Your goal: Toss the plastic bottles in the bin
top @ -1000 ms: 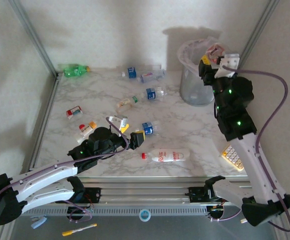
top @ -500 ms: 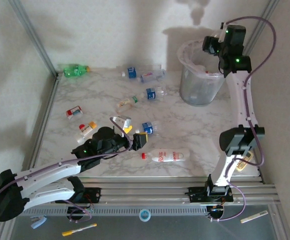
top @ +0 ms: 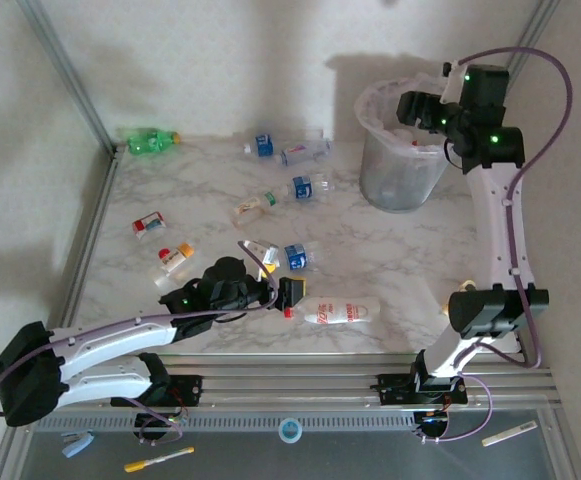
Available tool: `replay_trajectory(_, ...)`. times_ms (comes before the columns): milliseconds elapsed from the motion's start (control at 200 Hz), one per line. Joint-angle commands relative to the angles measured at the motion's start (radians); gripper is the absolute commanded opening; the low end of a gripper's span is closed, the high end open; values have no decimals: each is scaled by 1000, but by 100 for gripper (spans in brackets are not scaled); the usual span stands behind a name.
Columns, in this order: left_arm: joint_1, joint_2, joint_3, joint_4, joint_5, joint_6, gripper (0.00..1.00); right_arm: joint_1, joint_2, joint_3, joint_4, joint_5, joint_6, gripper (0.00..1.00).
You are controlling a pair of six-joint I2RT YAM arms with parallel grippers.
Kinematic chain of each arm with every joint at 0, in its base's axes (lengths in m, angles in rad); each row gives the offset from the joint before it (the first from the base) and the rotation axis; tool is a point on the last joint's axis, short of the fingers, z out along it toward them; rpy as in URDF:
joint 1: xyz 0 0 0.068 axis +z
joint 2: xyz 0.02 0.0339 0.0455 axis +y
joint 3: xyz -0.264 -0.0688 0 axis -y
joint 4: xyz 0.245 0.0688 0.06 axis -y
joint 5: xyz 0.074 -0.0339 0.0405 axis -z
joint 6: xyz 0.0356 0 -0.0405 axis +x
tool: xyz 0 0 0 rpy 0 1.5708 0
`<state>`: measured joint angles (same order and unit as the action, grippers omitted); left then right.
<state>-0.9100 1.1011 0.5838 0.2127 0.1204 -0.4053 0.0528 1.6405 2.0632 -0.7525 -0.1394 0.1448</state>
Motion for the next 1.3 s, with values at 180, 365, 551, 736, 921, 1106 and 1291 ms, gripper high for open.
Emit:
replay_trajectory(180, -19, 75, 85, -50, 48, 50, 100, 0, -86, -124, -46, -123, 52, 92)
replay_trajectory(365, -33, 197, 191, -183, 121, 152, 98, 4, -162, -214, -57, -170, 59, 95)
replay_trajectory(551, -71, 348, 303, -361, 166, 303, 94, 9, -238, -300, -73, -225, 64, 97)
replay_trajectory(736, -119, 445, 358, -447, 153, 431, 92, 21, -294, -364, -94, -251, 50, 98)
replay_trajectory(921, -179, 543, 408, -475, 37, 491, 92, 22, -324, -399, -111, -274, 38, 99)
replay_trajectory(1106, -217, 658, 458, -501, -60, 522, 90, 22, -341, -425, -119, -286, 24, 99)
replay_trajectory(1291, -217, 673, 456, -451, -157, 526, 88, 22, -358, -443, -126, -283, 17, 99)
